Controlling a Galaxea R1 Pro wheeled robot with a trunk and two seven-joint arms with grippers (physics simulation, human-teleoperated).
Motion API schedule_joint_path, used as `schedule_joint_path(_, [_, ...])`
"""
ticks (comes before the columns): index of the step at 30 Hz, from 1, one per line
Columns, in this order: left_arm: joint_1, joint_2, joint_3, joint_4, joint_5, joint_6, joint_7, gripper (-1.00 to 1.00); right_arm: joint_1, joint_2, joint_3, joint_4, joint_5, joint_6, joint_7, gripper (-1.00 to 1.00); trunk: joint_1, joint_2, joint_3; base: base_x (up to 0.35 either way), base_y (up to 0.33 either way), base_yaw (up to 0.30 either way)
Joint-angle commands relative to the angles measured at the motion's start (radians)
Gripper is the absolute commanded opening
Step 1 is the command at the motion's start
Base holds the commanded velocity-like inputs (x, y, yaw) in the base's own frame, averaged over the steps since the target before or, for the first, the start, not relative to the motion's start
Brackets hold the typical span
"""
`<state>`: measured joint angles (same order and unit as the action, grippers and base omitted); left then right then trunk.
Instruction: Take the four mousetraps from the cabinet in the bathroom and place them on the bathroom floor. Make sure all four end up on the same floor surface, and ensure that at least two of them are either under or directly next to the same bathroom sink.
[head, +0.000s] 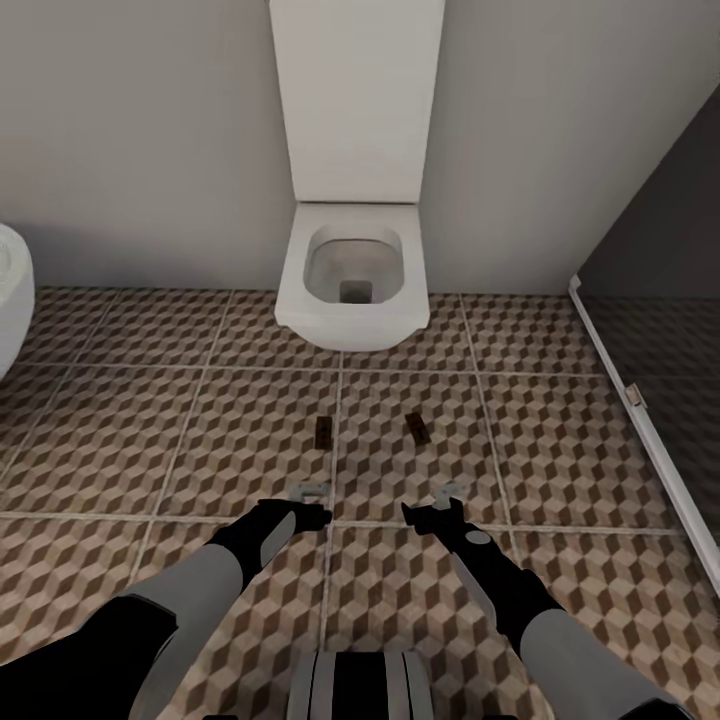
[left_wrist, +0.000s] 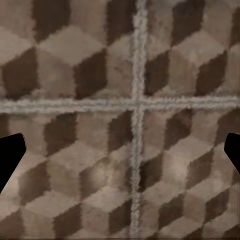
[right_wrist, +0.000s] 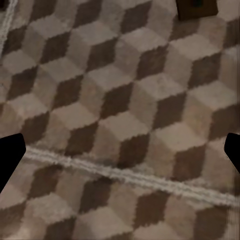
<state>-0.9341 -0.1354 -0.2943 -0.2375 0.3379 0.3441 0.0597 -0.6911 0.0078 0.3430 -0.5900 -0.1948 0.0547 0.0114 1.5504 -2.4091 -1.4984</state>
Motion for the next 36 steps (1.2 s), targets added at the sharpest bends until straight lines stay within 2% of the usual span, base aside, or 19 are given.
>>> schedule_joint_path(1, [0.000, 0.001, -0.008, 0.003, 0.010, 0.005, 0.006, 1.00, 0.000, -0.002, 0.002, -0.001, -0.009, 0.004, 0.001, 1.00, -0.004, 0.007, 0.003, 0.000, 0.000, 0.000])
schedule_joint_path(10, [0.000, 0.004, -0.008, 0.037, 0.010, 0.002, 0.005, 1.00, 0.002, -0.016, 0.002, -0.001, -0.009, -0.001, 0.002, 1.00, -0.039, 0.070, 0.031, 0.000, 0.000, 0.000])
schedule_joint_path(19, [0.000, 0.006, -0.008, 0.090, 0.010, -0.008, 0.005, 1.00, 0.006, -0.062, 0.002, 0.000, -0.012, -0.053, 0.014, 1.00, -0.073, 0.133, 0.059, 0.000, 0.000, 0.000])
schedule_joint_path(26, [0.009, 0.006, -0.008, 0.108, 0.010, -0.042, 0.005, 1.00, 0.008, -0.086, 0.002, 0.003, -0.011, -0.068, 0.040, 1.00, -0.100, 0.182, 0.081, 0.000, 0.000, 0.000])
schedule_joint_path(36, [0.044, 0.008, -0.008, 0.128, 0.009, -0.076, 0.006, 1.00, 0.013, -0.099, 0.002, 0.055, -0.010, -0.103, 0.051, 1.00, -0.138, 0.252, 0.112, 0.000, 0.000, 0.000])
